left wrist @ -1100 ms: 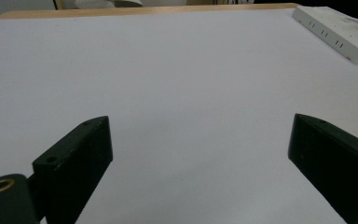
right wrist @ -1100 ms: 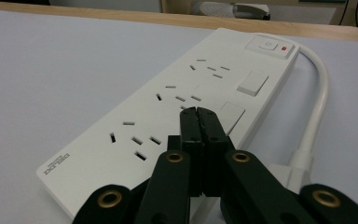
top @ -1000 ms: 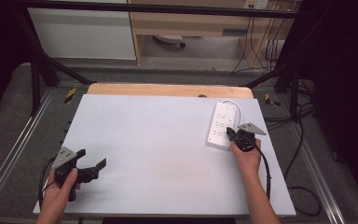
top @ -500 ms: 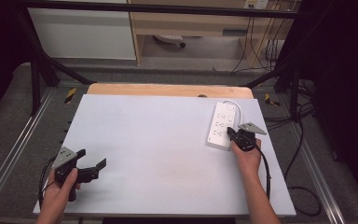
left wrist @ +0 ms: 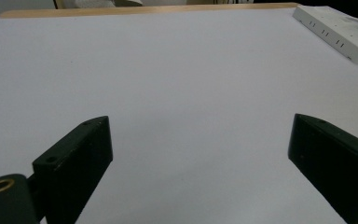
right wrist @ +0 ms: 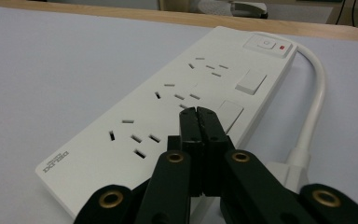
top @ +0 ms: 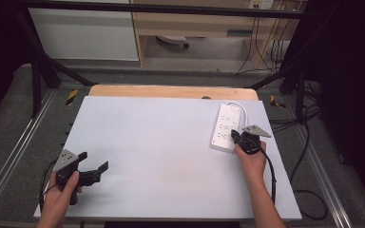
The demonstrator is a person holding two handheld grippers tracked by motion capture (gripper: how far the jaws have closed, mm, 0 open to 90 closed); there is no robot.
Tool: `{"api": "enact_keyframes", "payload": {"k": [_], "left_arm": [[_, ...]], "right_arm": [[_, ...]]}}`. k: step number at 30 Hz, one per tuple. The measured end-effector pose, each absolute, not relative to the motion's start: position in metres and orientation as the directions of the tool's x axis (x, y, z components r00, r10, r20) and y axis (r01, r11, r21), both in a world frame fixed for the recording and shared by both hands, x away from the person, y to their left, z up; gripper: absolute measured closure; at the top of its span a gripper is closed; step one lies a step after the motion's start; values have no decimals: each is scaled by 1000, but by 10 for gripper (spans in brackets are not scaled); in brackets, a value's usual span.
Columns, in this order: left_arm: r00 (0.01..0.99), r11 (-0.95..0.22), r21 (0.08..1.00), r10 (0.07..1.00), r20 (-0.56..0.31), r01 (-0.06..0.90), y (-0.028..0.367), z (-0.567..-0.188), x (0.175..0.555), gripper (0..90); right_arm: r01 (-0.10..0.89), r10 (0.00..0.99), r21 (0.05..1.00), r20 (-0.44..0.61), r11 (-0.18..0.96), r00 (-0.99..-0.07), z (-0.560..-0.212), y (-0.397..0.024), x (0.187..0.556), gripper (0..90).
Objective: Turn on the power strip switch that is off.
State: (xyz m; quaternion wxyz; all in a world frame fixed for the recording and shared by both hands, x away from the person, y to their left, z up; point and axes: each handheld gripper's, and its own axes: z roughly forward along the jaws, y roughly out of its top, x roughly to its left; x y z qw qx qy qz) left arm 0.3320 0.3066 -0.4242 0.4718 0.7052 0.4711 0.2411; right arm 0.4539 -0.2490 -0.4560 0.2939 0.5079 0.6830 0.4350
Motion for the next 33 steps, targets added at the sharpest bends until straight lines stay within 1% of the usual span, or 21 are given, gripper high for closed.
{"api": "enact_keyframes", "payload": {"k": [5, 7, 10, 33], "left_arm": [[442, -115, 893, 891, -101, 436, 306, -424, 332, 64], [443, -117, 892, 891, -100, 436, 306, -424, 332, 64], [442, -117, 892, 892, -99, 437, 306, -424, 332, 64], [439, -114, 890, 892, -103, 441, 306, -425, 333, 64]], "right_arm": [[441, 948, 889, 27, 123, -317, -455, -247, 453, 900], [456, 949, 882, 30, 123, -314, -456, -248, 454, 900], [454, 951, 885, 46, 103, -304, -457, -250, 455, 900], [445, 945, 890, 52, 103, -323, -457, -248, 455, 900]]}}
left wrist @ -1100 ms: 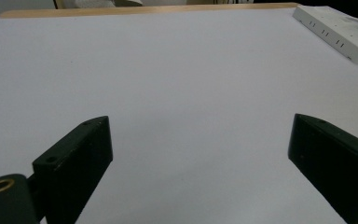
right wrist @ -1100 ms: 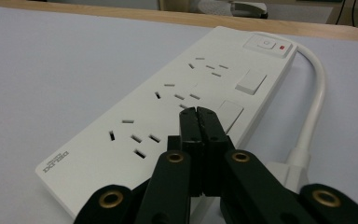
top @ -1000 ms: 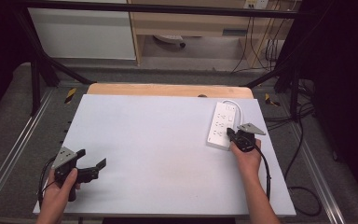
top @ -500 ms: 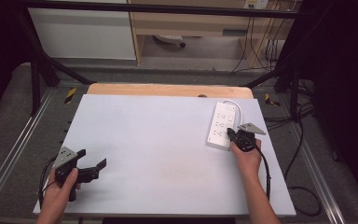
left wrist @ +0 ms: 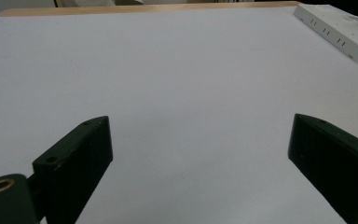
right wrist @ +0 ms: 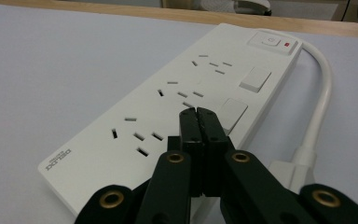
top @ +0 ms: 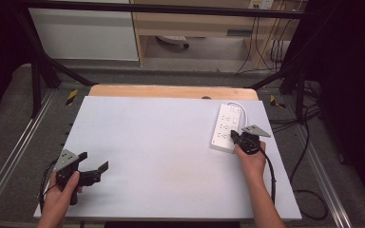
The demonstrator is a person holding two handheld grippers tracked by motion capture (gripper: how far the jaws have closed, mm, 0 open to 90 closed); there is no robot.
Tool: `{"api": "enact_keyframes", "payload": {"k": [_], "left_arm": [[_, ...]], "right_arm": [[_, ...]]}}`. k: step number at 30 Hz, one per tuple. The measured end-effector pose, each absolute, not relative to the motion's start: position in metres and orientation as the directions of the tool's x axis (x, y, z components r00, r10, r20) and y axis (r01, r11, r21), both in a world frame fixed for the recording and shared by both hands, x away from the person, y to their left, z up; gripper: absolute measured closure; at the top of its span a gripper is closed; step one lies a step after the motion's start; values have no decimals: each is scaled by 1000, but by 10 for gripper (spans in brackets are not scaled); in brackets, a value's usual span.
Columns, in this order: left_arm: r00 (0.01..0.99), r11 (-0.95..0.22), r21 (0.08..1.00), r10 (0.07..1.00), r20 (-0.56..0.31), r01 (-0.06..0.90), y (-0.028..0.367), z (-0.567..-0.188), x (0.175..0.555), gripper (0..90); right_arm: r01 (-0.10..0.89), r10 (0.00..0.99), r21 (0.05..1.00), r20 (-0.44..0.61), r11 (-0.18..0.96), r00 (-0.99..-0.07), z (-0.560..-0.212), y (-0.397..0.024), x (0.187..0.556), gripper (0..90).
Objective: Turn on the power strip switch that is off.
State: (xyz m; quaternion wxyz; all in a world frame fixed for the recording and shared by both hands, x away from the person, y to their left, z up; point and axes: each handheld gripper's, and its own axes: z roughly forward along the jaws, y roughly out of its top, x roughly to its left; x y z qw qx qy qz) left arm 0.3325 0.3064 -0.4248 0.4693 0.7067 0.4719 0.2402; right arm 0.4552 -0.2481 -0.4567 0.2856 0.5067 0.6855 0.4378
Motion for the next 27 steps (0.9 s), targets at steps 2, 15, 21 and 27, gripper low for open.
{"api": "enact_keyframes", "payload": {"k": [2, 15, 21, 27], "left_arm": [[440, -114, 890, 892, -104, 441, 307, -425, 333, 64], [440, -113, 891, 892, -103, 439, 307, -425, 332, 64], [441, -114, 892, 892, -102, 437, 307, -425, 332, 64], [441, -119, 892, 892, -97, 436, 306, -424, 332, 64]], "right_arm": [[444, 944, 890, 54, 102, -324, -456, -248, 455, 900], [432, 942, 898, 69, 85, -328, -453, -248, 454, 900], [424, 940, 902, 75, 79, -333, -450, -249, 452, 899], [416, 937, 906, 78, 77, -342, -448, -249, 451, 889]]}}
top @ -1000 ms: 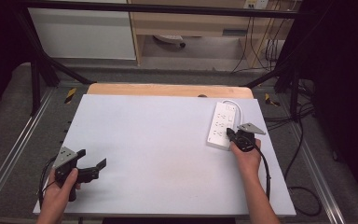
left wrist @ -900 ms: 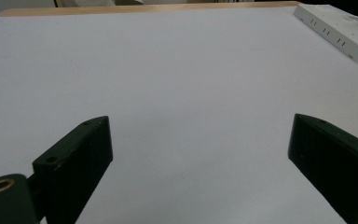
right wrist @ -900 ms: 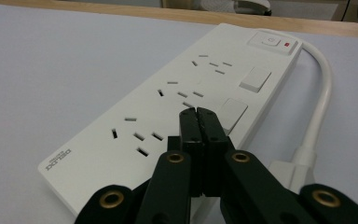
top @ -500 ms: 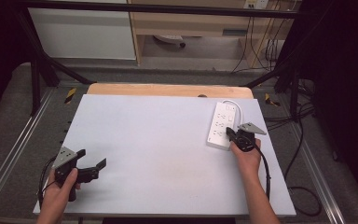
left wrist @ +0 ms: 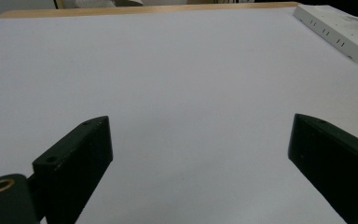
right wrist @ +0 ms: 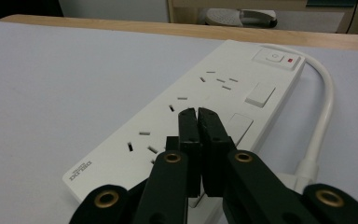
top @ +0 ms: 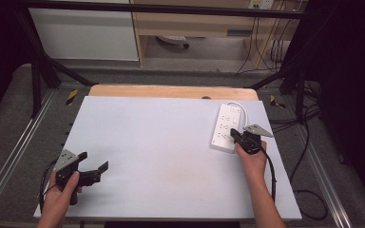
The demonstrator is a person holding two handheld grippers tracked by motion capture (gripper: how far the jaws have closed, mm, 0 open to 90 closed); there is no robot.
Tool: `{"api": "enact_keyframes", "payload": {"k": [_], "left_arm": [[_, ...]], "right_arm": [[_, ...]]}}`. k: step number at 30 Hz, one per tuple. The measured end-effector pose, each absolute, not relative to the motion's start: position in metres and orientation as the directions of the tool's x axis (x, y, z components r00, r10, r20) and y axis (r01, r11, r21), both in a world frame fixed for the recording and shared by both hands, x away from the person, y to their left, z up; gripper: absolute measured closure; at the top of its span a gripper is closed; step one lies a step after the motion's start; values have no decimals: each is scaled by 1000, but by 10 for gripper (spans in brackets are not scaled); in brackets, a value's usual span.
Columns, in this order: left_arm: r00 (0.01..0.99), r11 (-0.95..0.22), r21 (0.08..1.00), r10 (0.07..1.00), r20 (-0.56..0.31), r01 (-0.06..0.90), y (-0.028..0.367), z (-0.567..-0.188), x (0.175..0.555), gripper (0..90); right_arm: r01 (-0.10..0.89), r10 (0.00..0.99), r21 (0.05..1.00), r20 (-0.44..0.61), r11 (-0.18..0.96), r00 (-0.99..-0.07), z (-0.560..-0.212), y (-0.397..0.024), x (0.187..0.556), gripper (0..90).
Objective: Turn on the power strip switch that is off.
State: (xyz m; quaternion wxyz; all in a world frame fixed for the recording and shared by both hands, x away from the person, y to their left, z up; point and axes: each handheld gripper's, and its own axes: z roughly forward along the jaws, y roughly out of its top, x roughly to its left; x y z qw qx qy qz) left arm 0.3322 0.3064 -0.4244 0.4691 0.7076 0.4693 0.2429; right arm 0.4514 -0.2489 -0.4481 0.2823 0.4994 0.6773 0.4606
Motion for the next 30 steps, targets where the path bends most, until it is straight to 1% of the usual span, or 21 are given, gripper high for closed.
{"api": "enact_keyframes", "payload": {"k": [13, 20, 30], "left_arm": [[442, -121, 892, 892, -95, 435, 306, -424, 332, 64], [443, -118, 893, 891, -97, 434, 306, -424, 332, 64], [444, -122, 893, 891, -94, 434, 306, -424, 332, 64]], "right_arm": [[403, 930, 912, 83, 74, -359, -442, -247, 449, 864], [396, 920, 915, 85, 79, -382, -438, -242, 446, 855], [391, 898, 916, 96, 89, -429, -432, -231, 443, 802]]}}
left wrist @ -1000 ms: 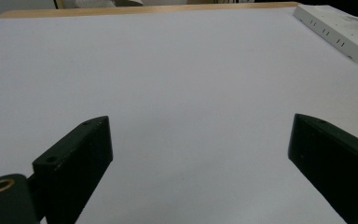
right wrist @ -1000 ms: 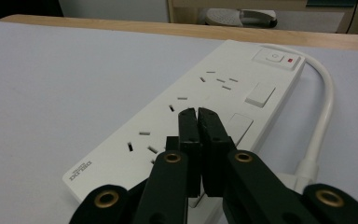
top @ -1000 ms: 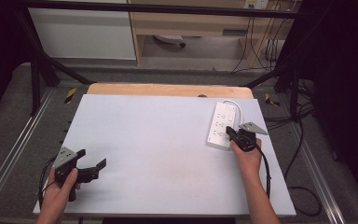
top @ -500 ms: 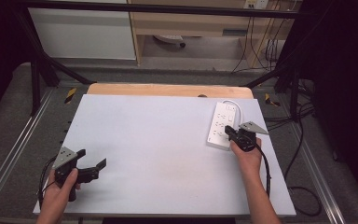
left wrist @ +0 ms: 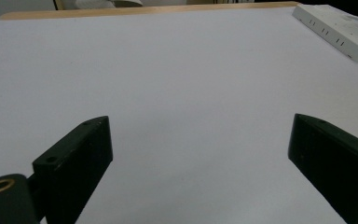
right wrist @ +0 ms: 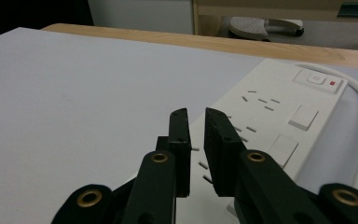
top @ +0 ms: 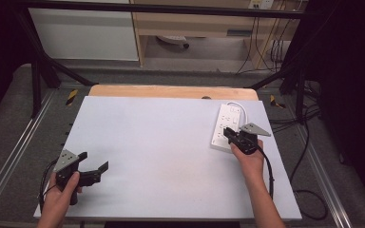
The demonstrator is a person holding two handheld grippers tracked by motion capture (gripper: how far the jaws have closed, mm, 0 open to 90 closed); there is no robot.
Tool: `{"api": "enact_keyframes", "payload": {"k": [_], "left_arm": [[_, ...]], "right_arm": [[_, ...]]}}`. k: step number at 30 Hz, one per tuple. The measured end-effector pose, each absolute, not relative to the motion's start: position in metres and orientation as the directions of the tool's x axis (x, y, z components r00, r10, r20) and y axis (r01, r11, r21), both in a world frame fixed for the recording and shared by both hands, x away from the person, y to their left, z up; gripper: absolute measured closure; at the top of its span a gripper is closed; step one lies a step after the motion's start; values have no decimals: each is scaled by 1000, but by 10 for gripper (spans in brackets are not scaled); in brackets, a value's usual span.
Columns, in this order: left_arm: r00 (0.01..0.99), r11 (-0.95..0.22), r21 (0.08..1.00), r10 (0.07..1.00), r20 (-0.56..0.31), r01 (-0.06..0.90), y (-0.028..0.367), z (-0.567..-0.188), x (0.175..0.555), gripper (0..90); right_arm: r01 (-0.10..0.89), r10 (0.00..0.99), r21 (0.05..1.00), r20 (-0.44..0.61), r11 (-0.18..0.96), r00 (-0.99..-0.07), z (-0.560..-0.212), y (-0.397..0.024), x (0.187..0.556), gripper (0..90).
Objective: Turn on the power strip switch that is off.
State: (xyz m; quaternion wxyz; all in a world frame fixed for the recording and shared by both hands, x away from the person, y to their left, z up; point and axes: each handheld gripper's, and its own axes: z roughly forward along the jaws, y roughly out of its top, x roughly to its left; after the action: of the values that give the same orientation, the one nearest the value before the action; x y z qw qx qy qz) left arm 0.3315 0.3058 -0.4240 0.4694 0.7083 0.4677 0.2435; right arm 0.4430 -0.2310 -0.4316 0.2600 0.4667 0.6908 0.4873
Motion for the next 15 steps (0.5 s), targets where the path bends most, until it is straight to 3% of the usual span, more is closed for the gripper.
{"api": "enact_keyframes", "payload": {"k": [6, 15], "left_arm": [[444, -122, 892, 891, -95, 435, 305, -424, 331, 64], [444, -120, 892, 891, -96, 435, 305, -424, 331, 64]], "right_arm": [[396, 889, 914, 103, 93, -445, -428, -226, 440, 749], [416, 885, 905, 122, 86, -450, -422, -223, 440, 573]]}}
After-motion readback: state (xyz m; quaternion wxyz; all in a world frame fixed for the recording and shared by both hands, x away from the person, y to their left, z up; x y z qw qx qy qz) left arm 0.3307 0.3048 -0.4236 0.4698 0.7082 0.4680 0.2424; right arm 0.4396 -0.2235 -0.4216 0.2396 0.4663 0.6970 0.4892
